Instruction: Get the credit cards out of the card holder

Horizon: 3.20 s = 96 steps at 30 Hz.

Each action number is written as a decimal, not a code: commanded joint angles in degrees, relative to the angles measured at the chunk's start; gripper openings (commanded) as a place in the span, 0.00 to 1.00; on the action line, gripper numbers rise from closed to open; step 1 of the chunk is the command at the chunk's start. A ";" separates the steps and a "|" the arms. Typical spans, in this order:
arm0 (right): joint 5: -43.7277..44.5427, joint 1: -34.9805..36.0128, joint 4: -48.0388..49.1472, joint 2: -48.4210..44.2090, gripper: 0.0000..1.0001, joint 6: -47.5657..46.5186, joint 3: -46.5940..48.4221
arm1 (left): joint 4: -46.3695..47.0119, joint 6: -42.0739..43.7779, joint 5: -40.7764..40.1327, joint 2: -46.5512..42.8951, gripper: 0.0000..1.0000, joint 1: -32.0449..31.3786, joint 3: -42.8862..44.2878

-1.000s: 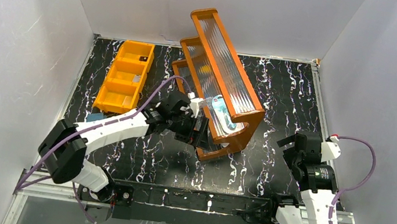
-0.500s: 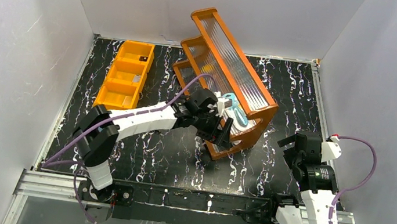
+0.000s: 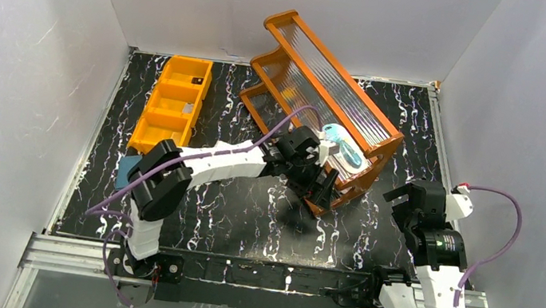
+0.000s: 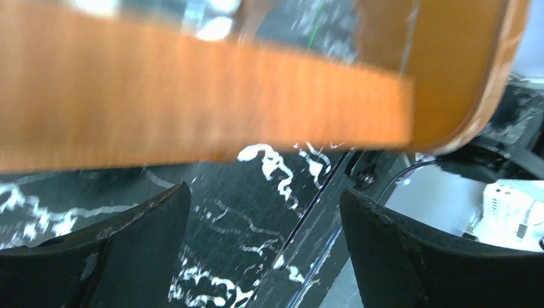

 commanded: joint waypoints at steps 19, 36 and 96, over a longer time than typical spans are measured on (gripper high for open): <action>-36.72 -0.17 21.14 -0.46 0.96 -1.94 -17.35 | -11.88 -0.74 -27.01 -38.85 0.99 17.22 -26.74; -21.45 -0.19 40.64 5.04 0.98 13.41 -29.07 | -10.76 -4.54 -24.39 -46.79 0.98 20.57 -31.09; -42.43 -4.93 31.15 10.56 0.79 -3.33 -19.33 | -15.18 -1.82 -36.56 -46.82 0.98 22.65 -30.14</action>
